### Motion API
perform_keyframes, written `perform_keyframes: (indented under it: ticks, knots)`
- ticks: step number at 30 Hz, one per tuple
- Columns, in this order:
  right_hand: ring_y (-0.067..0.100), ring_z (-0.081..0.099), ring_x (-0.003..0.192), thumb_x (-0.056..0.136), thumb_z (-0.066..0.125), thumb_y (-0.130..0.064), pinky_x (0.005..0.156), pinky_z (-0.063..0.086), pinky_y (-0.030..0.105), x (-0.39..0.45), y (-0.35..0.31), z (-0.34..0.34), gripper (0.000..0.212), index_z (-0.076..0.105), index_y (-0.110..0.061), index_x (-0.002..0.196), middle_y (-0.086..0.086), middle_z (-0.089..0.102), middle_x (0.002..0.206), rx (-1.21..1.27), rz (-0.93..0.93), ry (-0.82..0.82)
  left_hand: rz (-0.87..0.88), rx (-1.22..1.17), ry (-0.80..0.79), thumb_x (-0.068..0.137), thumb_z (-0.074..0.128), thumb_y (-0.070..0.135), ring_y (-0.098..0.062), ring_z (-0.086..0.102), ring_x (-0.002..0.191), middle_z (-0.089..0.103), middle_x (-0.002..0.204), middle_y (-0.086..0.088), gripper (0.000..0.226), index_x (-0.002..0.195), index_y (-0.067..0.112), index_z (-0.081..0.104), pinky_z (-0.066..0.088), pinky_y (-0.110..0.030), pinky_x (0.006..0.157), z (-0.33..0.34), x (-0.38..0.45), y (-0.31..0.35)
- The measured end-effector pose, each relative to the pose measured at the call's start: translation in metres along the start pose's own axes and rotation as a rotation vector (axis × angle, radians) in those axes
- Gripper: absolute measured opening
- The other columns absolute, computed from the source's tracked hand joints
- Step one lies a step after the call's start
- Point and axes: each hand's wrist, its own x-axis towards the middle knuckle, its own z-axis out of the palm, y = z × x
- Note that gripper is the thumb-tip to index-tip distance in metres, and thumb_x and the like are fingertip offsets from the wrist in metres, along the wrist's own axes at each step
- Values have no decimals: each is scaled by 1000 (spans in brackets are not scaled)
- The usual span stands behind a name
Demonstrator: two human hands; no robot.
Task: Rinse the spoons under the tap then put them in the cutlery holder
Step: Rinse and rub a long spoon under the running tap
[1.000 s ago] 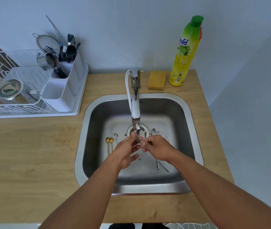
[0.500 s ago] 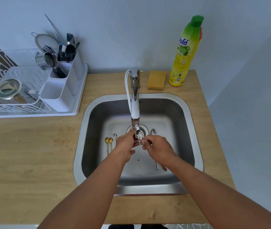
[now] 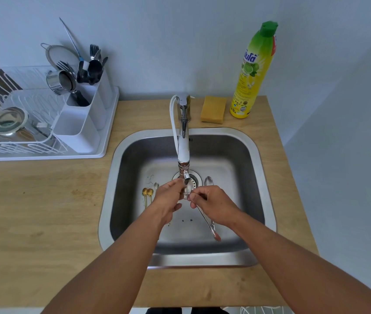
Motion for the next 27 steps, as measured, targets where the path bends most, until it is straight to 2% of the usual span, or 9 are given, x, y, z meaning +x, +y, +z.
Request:
perform_keyframes:
  ticks: [3,6,9,11,13,17,22,25,27]
  knots:
    - [-8,61,63,102,59,-25,60,39,9,3,-3,0,29,73,-31,78,-18,74,77,2,-2,13,-90,-99,11,99,59,43,-14,64,84,75,86,4,26,102,26,79,45,-35,73,2,-5,11]
    - [-6,64,71,101,60,-26,70,41,17,7,-3,-3,26,75,-26,80,-17,75,79,10,-7,78,-148,-202,-114,102,53,46,-13,59,85,70,90,6,31,111,27,76,39,-35,74,-1,-12,12]
    - [-2,62,68,101,59,-27,72,44,23,9,-3,-6,28,75,-24,78,-14,75,77,32,-10,87,-131,-217,-174,106,49,40,-9,58,77,67,85,6,26,109,25,69,37,-33,69,-3,-15,2]
    - [-4,63,67,101,60,-26,71,43,23,8,-2,-6,28,75,-24,78,-14,75,77,44,-8,59,-111,-223,-150,107,50,37,-7,57,73,65,80,6,21,104,25,68,37,-32,67,-2,-16,-4]
    - [-1,68,78,101,61,-26,79,50,26,6,0,-5,27,76,-23,79,-12,77,81,79,7,41,-118,-228,-118,104,56,37,-7,55,70,63,76,8,19,95,27,70,37,-33,69,0,-16,-6]
    - [14,72,94,102,60,-26,93,54,38,2,2,-5,28,76,-17,80,-5,78,86,137,13,-3,-185,-303,-66,95,63,54,-9,51,68,58,66,10,35,72,27,65,38,-33,69,8,-13,-4]
    - [3,71,94,102,61,-26,96,53,33,1,-1,-7,28,77,-15,82,-10,79,89,187,28,-24,-183,-309,-88,96,58,59,-11,54,75,62,71,9,37,82,26,69,37,-35,75,10,-14,-2]
    - [2,71,90,103,62,-25,95,53,33,0,2,-11,25,78,-14,87,-5,79,87,230,34,-4,-88,-207,-46,98,62,50,-12,57,83,69,83,11,26,97,27,74,40,-36,77,5,-16,-11]
    - [4,72,96,103,62,-24,98,53,35,-1,6,-11,26,77,-10,86,-8,79,87,232,37,-19,-59,-200,-48,97,66,42,-12,58,86,71,92,9,21,109,28,76,41,-35,76,2,-18,-16]
